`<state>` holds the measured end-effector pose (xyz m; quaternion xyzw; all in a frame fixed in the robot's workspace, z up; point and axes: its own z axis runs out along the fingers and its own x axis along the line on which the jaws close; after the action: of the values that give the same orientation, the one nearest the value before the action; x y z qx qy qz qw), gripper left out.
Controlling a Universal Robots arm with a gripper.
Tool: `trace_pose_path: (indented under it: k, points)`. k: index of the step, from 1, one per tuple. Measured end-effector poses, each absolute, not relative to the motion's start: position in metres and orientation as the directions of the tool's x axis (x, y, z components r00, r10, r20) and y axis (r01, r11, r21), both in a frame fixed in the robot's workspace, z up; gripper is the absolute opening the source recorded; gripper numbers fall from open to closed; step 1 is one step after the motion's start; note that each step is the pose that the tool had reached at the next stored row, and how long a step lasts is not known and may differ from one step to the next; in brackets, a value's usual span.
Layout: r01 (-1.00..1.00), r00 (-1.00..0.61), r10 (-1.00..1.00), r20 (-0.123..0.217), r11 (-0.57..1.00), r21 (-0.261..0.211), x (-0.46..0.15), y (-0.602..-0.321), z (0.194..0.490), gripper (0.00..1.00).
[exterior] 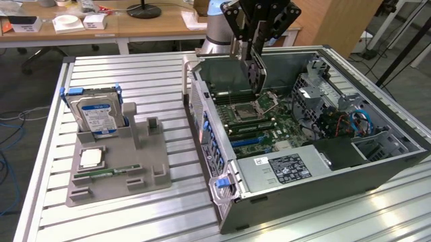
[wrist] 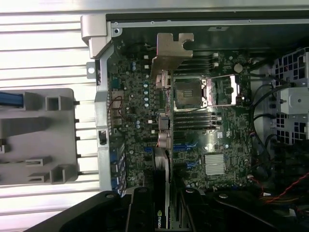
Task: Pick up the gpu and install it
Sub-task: 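Pick up the gpu and move the gpu toward the slot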
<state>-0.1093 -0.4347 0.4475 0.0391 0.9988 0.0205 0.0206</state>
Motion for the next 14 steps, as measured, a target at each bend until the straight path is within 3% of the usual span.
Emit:
trace_pose_path:
  k: [14]
  points:
    - [0.073, -0.996, 0.075, -0.04, 0.996, 0.043, -0.096, -0.435, 0.448, 0.26]
